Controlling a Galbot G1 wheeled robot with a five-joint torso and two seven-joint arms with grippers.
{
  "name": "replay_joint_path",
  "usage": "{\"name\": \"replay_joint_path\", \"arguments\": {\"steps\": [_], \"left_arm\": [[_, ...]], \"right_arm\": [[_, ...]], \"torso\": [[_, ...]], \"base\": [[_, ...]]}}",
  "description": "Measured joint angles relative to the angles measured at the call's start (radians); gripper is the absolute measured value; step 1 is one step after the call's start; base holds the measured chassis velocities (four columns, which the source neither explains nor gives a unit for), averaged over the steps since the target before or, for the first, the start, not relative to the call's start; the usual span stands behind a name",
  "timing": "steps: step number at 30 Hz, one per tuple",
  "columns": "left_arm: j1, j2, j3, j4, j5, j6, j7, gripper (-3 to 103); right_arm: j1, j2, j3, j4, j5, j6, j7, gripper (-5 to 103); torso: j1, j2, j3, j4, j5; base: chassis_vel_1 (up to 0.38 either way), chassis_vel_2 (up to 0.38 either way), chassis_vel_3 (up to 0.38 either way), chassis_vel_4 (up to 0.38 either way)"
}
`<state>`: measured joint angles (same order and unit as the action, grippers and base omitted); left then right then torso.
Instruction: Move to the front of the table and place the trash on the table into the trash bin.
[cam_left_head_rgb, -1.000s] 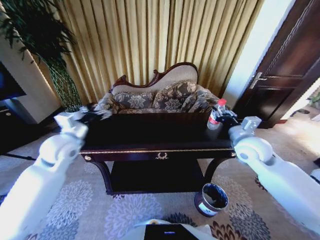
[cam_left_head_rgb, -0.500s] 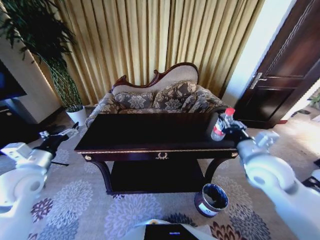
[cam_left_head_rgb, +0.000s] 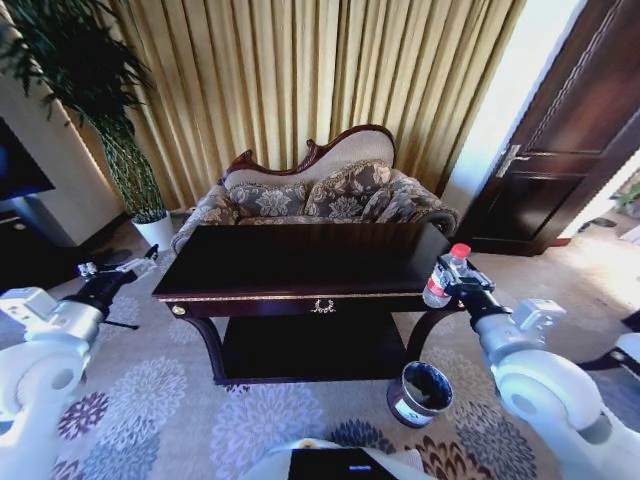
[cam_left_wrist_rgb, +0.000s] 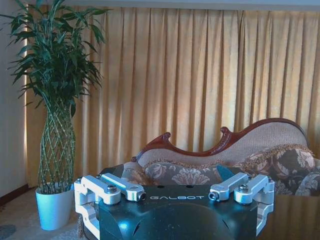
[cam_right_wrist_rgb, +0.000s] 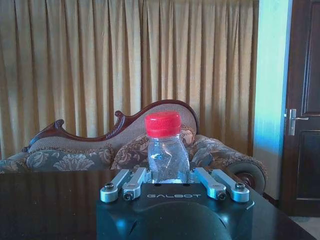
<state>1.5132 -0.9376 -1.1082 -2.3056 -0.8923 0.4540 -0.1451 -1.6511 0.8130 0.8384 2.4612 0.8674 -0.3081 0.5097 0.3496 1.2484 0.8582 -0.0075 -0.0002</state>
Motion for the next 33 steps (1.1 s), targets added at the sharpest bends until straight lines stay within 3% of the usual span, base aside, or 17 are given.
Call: {"name": "replay_joint_path", "arguments": {"steps": [17,24,33], "left_arm": [[0.015,-0.014,0.008,-0.017,0.022,-0.008,0.011,100],[0.038,-0.029,0.002,-0.027,0.032,-0.02,0.026,100],[0.07,-0.065,-0.007,-0.058,0.034,-0.027,0.043,100]], "right_arm": [[0.015,0.034,-0.057,-0.044,-0.058,0.01,-0.009,29],[0.083,0.07,-0.14,-0.292,-0.139,0.042,-0.032,29],[0.308,0.094,-0.294,-0.741,-0.191,0.072,-0.091,29]], "torso": [[0.0,0.0,0.0,0.0002,-0.0001],[0.0,0.0,0.0,-0.0003,0.0001],[0.0,0.0,0.0,-0.0001,-0.0001]], "base": [[0.084,-0.089,-0.086,0.089],[0.0,0.0,0.0,0.0],[0.0,0.0,0.0,0.0]]}}
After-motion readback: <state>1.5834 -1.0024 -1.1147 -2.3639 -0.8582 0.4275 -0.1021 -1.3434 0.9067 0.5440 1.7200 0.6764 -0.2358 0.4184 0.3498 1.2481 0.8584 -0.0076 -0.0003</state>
